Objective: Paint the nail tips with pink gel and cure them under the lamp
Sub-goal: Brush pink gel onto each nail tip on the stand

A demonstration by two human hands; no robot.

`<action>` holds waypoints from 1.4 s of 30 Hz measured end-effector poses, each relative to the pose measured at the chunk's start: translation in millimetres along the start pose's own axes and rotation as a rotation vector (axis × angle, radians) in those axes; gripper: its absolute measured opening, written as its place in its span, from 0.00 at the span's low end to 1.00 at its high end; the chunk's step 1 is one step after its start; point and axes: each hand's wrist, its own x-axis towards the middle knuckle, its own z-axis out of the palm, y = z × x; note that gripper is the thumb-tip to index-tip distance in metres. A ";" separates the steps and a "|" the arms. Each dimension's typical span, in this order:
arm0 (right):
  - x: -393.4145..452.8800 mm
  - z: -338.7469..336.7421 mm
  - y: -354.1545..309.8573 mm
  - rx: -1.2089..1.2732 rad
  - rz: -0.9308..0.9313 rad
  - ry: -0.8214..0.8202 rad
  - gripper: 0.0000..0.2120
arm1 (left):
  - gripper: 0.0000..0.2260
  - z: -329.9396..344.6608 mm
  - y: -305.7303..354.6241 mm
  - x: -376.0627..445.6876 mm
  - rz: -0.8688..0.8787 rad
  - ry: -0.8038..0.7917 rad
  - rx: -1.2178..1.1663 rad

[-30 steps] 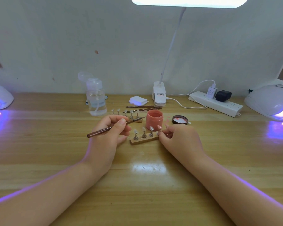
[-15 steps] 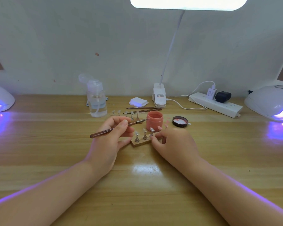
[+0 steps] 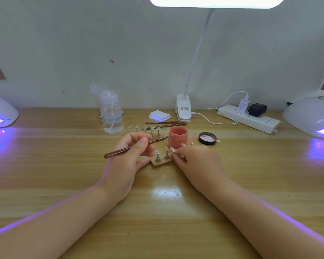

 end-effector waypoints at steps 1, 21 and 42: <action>-0.5 0.5 -0.3 0.003 -0.006 0.017 0.16 | 0.08 -0.2 -0.4 -0.3 0.023 0.004 0.016; -10.1 -3.6 14.0 0.488 0.101 0.057 0.03 | 0.09 -0.1 7.7 3.5 0.076 0.025 0.127; -10.4 -1.8 14.0 0.563 0.084 0.005 0.03 | 0.07 81.0 45.0 112.8 -0.134 -0.239 1.049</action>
